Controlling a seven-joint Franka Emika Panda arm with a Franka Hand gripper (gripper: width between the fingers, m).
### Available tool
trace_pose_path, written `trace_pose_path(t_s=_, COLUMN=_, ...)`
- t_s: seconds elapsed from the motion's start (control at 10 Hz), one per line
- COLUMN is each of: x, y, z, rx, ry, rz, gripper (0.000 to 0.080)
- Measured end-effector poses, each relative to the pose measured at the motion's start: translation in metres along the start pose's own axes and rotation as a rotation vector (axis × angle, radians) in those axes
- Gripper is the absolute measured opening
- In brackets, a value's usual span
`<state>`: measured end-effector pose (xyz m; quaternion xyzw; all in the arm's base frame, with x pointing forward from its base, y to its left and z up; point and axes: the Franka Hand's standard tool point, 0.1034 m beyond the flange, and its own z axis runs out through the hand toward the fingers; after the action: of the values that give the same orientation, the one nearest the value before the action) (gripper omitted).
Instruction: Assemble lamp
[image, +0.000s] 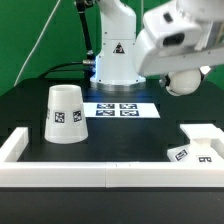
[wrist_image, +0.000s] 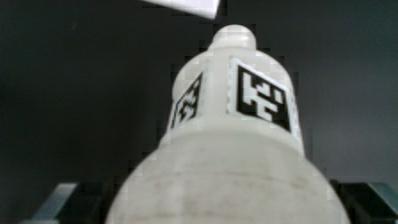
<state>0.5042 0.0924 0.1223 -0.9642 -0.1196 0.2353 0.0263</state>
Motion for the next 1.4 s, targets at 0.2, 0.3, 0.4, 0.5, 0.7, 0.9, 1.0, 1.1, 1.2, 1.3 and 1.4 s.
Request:
trace_pose_path(t_s=0.2, x=0.005, y=-0.005, z=-0.008, rx=-0.022, ry=0.142, rz=-0.009, gripper=0.0579)
trace_pose_path(t_s=0.3, x=0.008, y=-0.002, z=-0.009, rx=-0.033, ry=0.230, rz=-0.005, gripper=0.0579)
trace_pose_path(t_s=0.4, x=0.007, y=0.000, z=-0.008, rx=-0.041, ry=0.291, rz=-0.002, gripper=0.0579)
trace_pose_path(t_s=0.5, x=0.008, y=0.001, z=-0.007, rx=-0.048, ry=0.338, rz=-0.001, gripper=0.0579)
trace_pose_path(t_s=0.7, x=0.017, y=0.007, z=-0.016, rx=-0.074, ry=0.497, rz=-0.011, gripper=0.0579)
trace_pose_path(t_s=0.9, x=0.024, y=0.007, z=-0.037, rx=-0.093, ry=0.620, rz=-0.013, gripper=0.0579)
trace_pose_path(t_s=1.0, x=0.028, y=0.003, z=-0.041, rx=-0.102, ry=0.668, rz=-0.020, gripper=0.0579)
trace_pose_path(t_s=1.1, x=0.031, y=0.006, z=-0.043, rx=-0.114, ry=0.760, rz=-0.026, gripper=0.0579)
trace_pose_path(t_s=1.2, x=0.029, y=0.008, z=-0.038, rx=-0.120, ry=0.794, rz=-0.022, gripper=0.0579)
trace_pose_path(t_s=1.3, x=0.028, y=0.007, z=-0.036, rx=-0.115, ry=0.765, rz=-0.025, gripper=0.0579)
trace_pose_path(t_s=1.4, x=0.034, y=0.008, z=-0.046, rx=-0.122, ry=0.773, rz=-0.040, gripper=0.0579)
